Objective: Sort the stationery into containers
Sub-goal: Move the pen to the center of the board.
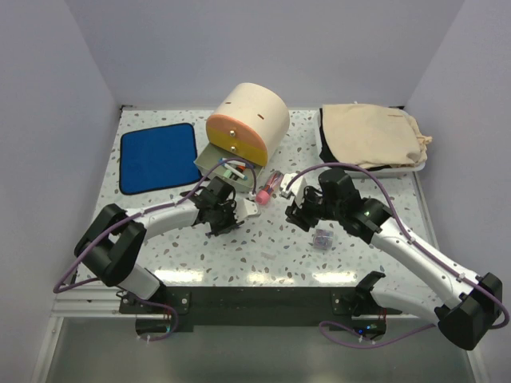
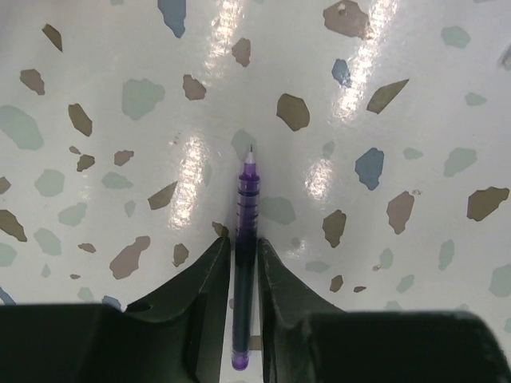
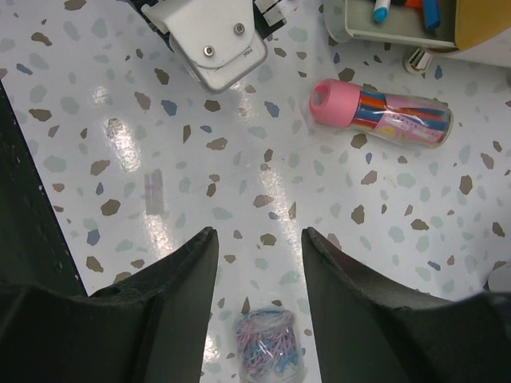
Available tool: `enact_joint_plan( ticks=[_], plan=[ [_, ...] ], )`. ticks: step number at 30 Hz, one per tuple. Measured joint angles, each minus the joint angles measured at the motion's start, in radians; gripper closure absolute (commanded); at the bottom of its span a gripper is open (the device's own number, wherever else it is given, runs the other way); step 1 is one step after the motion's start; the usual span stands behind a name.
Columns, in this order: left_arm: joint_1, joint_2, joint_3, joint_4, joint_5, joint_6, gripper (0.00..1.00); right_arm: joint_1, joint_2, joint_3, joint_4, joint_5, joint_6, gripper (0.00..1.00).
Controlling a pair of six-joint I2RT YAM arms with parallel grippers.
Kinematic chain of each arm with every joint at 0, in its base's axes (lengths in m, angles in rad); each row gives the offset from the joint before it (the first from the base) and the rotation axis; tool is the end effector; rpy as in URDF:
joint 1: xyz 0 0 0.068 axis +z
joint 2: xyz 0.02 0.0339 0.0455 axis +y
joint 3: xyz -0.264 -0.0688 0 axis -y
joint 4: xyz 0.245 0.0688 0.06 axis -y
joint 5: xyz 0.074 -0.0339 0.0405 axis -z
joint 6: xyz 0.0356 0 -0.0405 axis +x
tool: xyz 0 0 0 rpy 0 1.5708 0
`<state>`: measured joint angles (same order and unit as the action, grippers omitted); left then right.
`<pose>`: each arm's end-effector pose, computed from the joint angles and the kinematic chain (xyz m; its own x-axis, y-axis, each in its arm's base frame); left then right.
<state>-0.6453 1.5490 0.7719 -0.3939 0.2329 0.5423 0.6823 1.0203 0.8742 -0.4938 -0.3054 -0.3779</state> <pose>0.2134 -0.1709 0.1483 -0.2913 0.8478 -0.4431 0.9425 0.3336 0.0188 0.1637 0.1468 0.2977 -0.1398 -0.5670 -0.8118 -0.9039 0.4077 -0.1291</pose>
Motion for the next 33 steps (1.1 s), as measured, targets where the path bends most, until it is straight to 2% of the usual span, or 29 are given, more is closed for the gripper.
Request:
enact_joint_plan(
  ticks=[9,16,33],
  plan=[
    [0.003,0.011,0.003,0.032,0.024,-0.006,0.81,0.000,0.031,0.069,-0.015,0.002,-0.001,0.50],
    [0.003,0.020,0.011,0.011,0.022,0.003,0.73,0.000,0.040,0.080,-0.018,0.002,0.000,0.50],
    [0.018,0.003,-0.005,0.020,0.029,0.038,0.69,0.000,0.040,0.091,-0.027,0.005,0.000,0.50]
  ],
)
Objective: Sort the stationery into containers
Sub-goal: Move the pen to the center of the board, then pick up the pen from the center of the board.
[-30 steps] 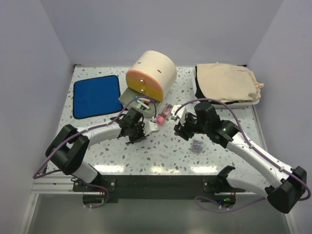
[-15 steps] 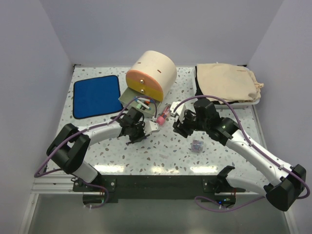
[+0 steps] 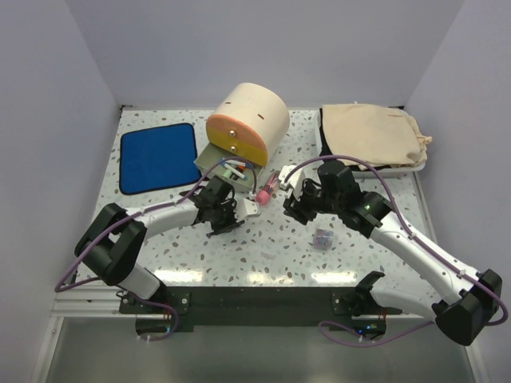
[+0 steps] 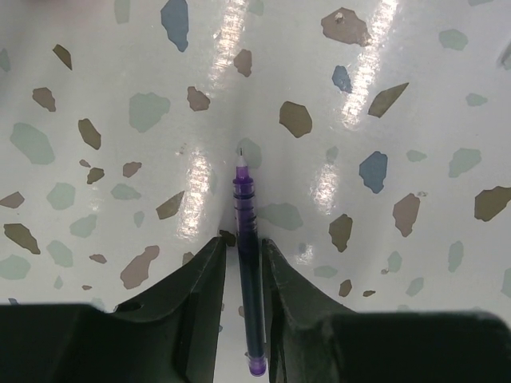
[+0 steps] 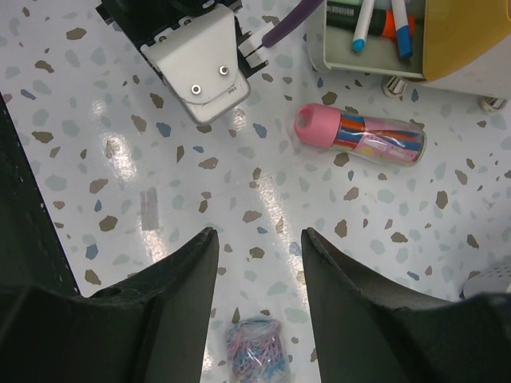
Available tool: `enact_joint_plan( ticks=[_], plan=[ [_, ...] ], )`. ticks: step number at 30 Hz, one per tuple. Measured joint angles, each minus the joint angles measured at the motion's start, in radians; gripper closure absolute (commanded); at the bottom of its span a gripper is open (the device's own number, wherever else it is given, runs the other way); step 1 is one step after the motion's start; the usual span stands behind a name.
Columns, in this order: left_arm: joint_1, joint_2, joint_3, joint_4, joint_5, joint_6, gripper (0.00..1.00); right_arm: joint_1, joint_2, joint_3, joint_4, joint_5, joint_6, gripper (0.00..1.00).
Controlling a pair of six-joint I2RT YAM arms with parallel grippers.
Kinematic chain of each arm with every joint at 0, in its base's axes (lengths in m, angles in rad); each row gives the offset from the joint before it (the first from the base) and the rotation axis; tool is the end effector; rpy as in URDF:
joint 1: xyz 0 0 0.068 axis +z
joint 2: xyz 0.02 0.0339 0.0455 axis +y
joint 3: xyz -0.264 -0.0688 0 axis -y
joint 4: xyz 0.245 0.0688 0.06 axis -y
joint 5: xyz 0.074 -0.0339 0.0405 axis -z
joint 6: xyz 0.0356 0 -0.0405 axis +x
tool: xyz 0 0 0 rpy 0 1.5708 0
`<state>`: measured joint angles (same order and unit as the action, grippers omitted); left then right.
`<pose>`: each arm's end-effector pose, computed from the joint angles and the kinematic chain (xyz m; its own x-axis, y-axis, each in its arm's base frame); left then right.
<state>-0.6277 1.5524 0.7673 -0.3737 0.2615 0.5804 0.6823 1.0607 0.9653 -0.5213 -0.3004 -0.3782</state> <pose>0.2166 -0.1685 0.1474 -0.2632 0.8454 -0.4648 0.9512 0.3079 0.0215 0.1709 0.1525 0.3178 -0.1256 -0.5565 -0.8213 -0.8996 0.4129 -0.1422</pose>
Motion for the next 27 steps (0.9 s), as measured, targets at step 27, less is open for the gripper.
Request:
enact_joint_plan(
  ticks=[27],
  plan=[
    [0.026,-0.021,-0.015,-0.052,0.020,0.054,0.72,0.000,0.019,0.005,0.002,0.000,0.000,0.50]
  ],
)
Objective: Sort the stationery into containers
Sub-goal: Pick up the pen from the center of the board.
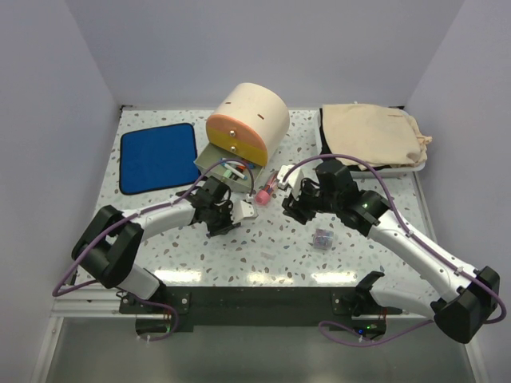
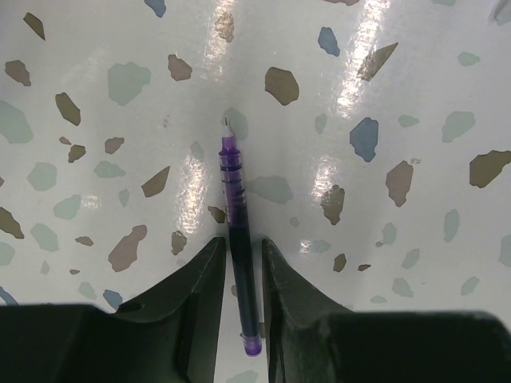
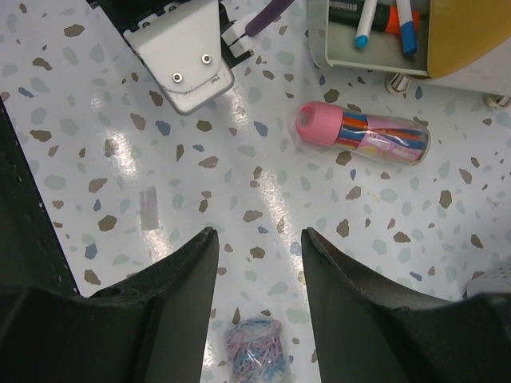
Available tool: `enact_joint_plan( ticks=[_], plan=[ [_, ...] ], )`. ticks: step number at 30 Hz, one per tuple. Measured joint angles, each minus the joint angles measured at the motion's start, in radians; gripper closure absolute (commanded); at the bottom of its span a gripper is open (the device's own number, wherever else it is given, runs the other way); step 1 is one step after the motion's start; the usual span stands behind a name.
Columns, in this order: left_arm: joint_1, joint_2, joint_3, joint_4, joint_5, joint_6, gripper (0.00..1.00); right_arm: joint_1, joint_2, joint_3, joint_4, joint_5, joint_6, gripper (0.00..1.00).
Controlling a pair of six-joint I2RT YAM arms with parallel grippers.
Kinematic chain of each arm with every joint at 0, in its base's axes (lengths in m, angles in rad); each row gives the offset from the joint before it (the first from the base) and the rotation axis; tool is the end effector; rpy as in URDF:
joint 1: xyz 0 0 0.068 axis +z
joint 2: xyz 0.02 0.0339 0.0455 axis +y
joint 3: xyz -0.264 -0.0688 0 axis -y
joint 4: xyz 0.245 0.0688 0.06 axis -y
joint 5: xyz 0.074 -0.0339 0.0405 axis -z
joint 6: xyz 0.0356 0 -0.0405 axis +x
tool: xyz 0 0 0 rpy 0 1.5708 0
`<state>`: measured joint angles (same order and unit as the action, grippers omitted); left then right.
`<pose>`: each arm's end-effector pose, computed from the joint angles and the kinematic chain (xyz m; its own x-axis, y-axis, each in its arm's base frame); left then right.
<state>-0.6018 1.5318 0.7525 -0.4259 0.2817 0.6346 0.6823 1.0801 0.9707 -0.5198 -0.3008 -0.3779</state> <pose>0.2127 -0.1581 0.1468 -0.2490 0.8619 -0.4418 0.9603 0.2789 0.0029 0.1742 0.1551 0.3157 -0.1337 -0.5627 -0.8158 -0.9011 0.4117 -0.1363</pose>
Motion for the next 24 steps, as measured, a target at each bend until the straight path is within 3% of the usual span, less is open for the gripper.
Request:
enact_joint_plan(
  ticks=[17,20,24],
  plan=[
    [0.023,0.002,0.010,-0.043,0.000,0.046,0.80,0.000,0.013,0.003,0.004,0.000,0.000,0.50],
    [0.026,0.009,0.015,-0.047,0.005,0.058,0.84,0.000,0.015,0.011,0.004,0.000,0.000,0.50],
    [0.029,0.022,0.032,-0.068,0.011,0.061,1.00,0.000,0.023,0.015,0.004,-0.001,0.000,0.51]
  ],
)
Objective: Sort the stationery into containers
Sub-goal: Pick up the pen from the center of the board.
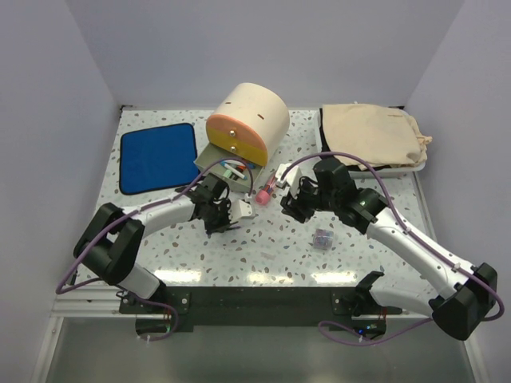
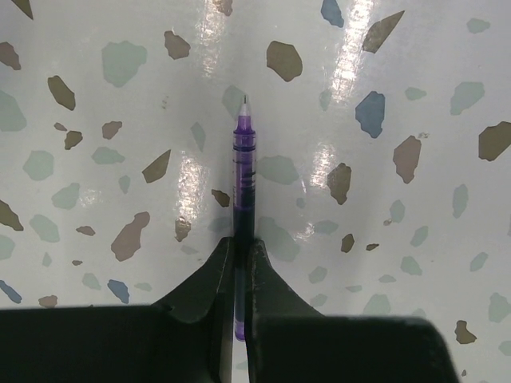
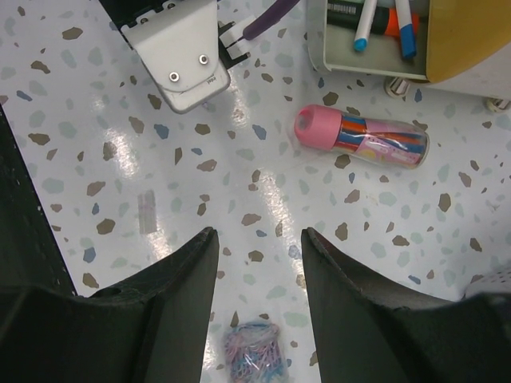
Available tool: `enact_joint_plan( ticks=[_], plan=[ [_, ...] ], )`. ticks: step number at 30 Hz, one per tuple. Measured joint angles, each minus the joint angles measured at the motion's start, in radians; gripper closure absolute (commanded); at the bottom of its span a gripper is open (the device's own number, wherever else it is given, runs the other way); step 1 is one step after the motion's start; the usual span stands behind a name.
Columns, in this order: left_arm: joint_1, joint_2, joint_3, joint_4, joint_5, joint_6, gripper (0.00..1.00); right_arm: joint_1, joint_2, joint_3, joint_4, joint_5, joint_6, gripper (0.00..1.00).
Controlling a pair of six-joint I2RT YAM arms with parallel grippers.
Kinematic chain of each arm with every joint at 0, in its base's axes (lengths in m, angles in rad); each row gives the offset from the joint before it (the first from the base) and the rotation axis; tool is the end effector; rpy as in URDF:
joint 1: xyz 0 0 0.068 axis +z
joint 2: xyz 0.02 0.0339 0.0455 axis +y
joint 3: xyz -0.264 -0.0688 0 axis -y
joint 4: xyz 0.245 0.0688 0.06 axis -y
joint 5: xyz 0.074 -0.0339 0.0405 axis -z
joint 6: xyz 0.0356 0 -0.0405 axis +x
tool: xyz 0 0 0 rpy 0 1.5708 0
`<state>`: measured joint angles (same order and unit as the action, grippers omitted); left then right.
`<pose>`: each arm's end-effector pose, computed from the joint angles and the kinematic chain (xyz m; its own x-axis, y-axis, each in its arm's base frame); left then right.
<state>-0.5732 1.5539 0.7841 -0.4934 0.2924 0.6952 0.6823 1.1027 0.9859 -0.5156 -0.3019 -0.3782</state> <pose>0.2179 -0.1529 0.1470 -0.2353 0.8819 -0.4085 0.9680 0.2504 -0.0170 0.1783 0.1585 0.3163 -0.1353 -0.5642 -0.8145 -0.9019 0.4105 -0.1345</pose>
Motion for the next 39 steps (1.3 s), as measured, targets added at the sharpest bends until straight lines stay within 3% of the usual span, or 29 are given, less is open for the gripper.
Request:
enact_joint_plan(
  ticks=[9,17,27,39],
  plan=[
    [0.025,-0.011,0.005,-0.019,0.044,0.032,1.00,0.000,-0.003,-0.003,-0.004,0.008,-0.005,0.54],
    [0.075,-0.046,0.011,-0.251,0.100,0.053,1.00,0.005,-0.168,-0.217,0.037,-0.050,-0.088,0.53],
    [0.137,-0.128,-0.046,-0.305,0.137,0.037,1.00,0.183,0.132,-0.233,0.071,-0.086,-0.219,0.58],
    [0.317,-0.128,-0.057,-0.303,0.177,0.048,1.00,0.266,0.274,-0.229,0.159,-0.077,-0.243,0.61]
  ],
)
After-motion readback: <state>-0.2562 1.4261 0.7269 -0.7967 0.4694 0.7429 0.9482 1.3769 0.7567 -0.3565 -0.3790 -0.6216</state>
